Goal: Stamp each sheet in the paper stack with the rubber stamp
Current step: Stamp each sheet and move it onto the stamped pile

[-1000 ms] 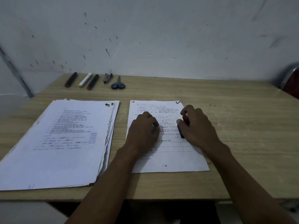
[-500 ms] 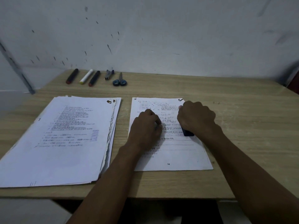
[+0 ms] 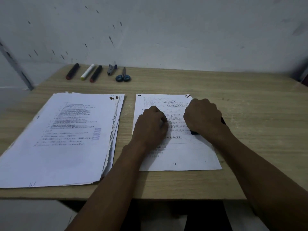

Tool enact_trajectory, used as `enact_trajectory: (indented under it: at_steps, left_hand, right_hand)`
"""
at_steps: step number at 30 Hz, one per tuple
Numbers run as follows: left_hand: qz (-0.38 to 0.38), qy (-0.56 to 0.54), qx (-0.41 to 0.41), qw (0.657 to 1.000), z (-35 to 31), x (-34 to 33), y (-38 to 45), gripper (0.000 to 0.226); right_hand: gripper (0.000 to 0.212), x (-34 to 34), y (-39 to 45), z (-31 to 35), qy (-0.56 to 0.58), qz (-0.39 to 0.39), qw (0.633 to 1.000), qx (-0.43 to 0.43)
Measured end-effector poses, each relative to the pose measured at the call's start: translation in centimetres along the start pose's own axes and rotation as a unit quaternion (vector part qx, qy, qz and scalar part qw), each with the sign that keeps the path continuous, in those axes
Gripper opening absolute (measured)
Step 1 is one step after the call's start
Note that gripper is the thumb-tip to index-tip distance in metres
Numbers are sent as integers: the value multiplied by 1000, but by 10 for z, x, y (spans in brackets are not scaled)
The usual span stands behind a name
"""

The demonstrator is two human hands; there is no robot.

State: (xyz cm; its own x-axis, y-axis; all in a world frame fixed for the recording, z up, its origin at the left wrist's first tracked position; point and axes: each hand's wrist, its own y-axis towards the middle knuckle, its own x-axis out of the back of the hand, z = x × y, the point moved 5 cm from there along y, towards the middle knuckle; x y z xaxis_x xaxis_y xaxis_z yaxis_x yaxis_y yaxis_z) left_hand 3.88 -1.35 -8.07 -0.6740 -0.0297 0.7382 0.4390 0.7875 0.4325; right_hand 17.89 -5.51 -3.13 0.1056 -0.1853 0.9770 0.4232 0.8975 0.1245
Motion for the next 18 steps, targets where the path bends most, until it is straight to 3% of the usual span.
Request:
enact_trajectory:
  at_steps: [8, 18]
  left_hand:
    - [2, -6, 1, 1000, 2, -2, 0, 11]
    - [9, -5, 6, 1000, 2, -2, 0, 9]
  right_hand:
    - [26, -1, 0, -2, -16, -8, 1000, 4]
    - [3, 1, -1, -1, -35, -3, 999, 9]
